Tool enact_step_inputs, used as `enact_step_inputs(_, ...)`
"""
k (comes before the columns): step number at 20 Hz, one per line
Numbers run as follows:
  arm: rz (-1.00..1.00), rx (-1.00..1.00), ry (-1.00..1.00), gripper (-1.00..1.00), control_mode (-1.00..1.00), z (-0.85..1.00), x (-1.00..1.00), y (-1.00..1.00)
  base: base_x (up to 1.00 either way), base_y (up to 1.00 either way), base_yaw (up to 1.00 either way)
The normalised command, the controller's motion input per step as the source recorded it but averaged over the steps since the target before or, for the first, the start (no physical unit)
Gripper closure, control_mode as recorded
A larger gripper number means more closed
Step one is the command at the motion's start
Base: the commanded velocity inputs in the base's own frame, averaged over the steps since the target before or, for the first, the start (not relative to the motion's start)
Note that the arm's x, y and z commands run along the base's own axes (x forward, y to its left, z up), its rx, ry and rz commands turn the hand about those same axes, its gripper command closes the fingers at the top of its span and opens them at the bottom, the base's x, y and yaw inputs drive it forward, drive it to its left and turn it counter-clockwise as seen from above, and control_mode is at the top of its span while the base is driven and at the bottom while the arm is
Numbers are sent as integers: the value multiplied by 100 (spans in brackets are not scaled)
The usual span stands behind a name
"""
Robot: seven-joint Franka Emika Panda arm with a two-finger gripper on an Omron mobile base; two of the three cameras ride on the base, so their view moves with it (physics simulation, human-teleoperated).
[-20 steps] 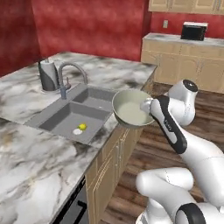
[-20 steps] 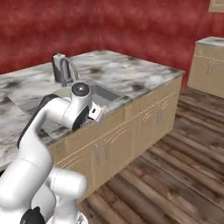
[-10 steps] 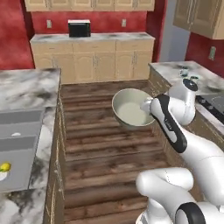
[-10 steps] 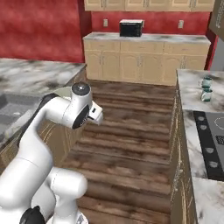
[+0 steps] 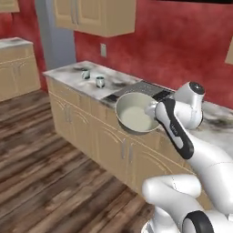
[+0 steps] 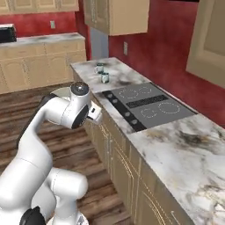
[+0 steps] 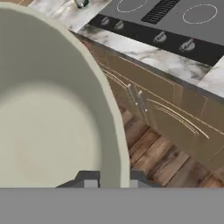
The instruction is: Clear the mugs and bowl far away from the sink.
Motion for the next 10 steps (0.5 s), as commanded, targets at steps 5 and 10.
enact_step_inputs(5, 0, 0, 0, 100, 100, 0, 0, 0, 0, 0, -88)
enact_step_inputs(10, 0, 0, 0, 100, 100, 0, 0, 0, 0, 39, -80)
